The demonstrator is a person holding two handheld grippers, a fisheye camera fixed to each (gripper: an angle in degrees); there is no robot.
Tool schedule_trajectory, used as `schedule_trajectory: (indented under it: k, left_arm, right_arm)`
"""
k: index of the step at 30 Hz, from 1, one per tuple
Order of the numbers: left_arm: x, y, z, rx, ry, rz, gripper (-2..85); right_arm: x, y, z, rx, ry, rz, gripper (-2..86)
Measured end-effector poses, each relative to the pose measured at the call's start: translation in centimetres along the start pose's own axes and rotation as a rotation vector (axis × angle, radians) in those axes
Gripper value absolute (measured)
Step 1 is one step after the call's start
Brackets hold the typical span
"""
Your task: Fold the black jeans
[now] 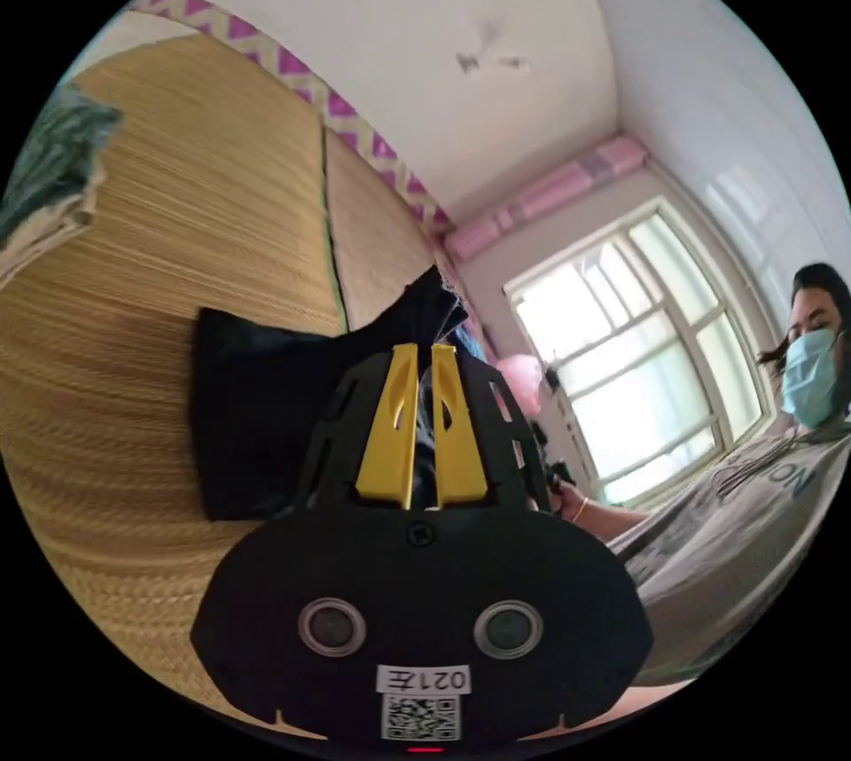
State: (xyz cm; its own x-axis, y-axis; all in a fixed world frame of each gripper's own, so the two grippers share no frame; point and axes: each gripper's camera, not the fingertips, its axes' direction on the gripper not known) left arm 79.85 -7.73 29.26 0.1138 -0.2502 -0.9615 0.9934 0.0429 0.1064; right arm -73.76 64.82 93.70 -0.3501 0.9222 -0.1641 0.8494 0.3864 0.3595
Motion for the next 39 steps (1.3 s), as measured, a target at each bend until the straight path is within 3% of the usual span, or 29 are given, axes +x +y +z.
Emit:
schedule_trajectory:
  k: [6, 9, 14, 19, 25, 28, 30, 33, 39]
  left_arm:
    - [-9.1, 3.4, -19.8, 0.393, -0.243, -0.267, 0.8]
    - [-16.1, 6.8, -25.7, 0.436, -0.305, -0.509, 3.1]
    - [-20.9, 11.5, -29.9, 0.497, -0.309, -0.641, 4.1]
    - [-20.3, 11.8, -28.1, 0.322, -0.239, -0.577, 2.8]
    - [-15.0, 13.5, -23.8, 0.092, -0.161, -0.54, -0.6]
    - [-11.7, 15.1, -22.1, 0.048, -0.152, -0.549, -0.9]
    - [-9.2, 16.2, -20.8, 0.02, -0.174, -0.555, -0.9]
    - [-6.5, 17.1, -19.2, 0.028, -0.185, -0.564, -0.9]
    - [-0.7, 16.6, -15.0, 0.006, -0.161, -0.509, -0.9]
  right_arm:
    - [-1.9, -0.9, 3.5, -0.048, -0.005, -0.029, -0.5]
    - [-3.1, -0.8, 5.3, -0.062, 0.019, -0.039, -0.3]
    - [-4.1, -0.4, 6.9, -0.036, 0.084, -0.015, 1.9]
    - [-2.9, -2.3, 5.6, 0.171, 0.113, 0.099, 11.4]
    - [0.6, -6.1, 5.6, 0.246, 0.17, 0.24, 13.5]
    - [2.0, -7.1, 6.6, 0.32, -0.07, 0.25, 12.4]
    - [2.1, -7.5, 7.2, 0.332, -0.087, 0.304, 8.6]
    - [0.4, -8.7, 7.0, 0.309, -0.065, 0.268, 6.1]
    - [-8.9, -13.2, 2.2, 0.144, -0.016, -0.006, 5.1]
